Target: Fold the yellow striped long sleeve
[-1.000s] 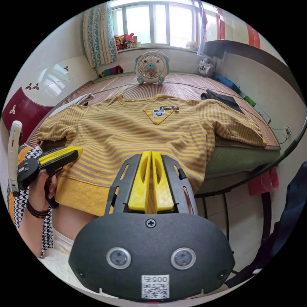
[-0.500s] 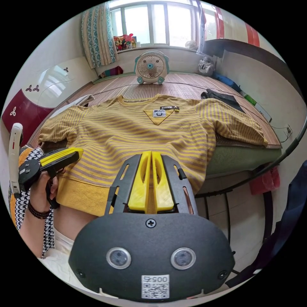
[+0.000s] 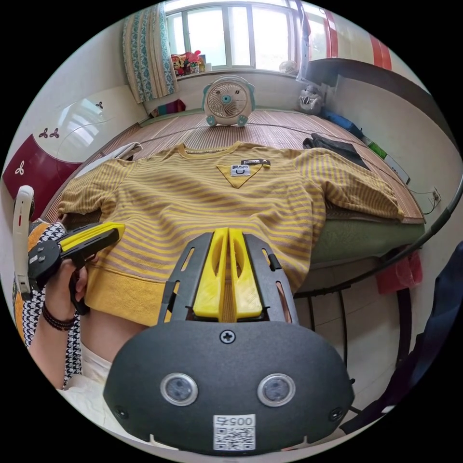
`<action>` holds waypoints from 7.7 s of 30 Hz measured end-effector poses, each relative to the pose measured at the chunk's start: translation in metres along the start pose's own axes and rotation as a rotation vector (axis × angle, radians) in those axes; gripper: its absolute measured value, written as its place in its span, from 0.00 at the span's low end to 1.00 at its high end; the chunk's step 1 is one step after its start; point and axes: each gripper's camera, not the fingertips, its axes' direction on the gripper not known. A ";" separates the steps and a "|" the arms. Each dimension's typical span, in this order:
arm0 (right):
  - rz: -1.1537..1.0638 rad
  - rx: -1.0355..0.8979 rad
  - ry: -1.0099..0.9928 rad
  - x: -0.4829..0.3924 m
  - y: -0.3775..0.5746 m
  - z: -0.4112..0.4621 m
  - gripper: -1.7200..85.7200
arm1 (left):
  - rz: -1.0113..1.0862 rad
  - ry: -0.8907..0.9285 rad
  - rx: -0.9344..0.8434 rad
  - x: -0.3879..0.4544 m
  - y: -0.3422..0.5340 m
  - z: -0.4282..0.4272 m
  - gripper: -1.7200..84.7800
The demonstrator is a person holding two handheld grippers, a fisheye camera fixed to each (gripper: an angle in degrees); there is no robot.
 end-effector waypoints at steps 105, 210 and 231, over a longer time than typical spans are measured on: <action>-0.074 0.017 0.114 -0.035 0.013 0.005 0.00 | -0.256 -0.261 0.501 -0.225 -0.174 -0.097 0.04; 0.181 0.007 0.258 0.308 -0.147 0.107 0.11 | 0.155 0.291 0.090 -0.102 -0.169 0.118 0.07; 0.974 -0.281 0.393 0.635 -0.191 0.126 0.14 | 0.326 0.242 -0.008 -0.026 -0.156 0.184 0.08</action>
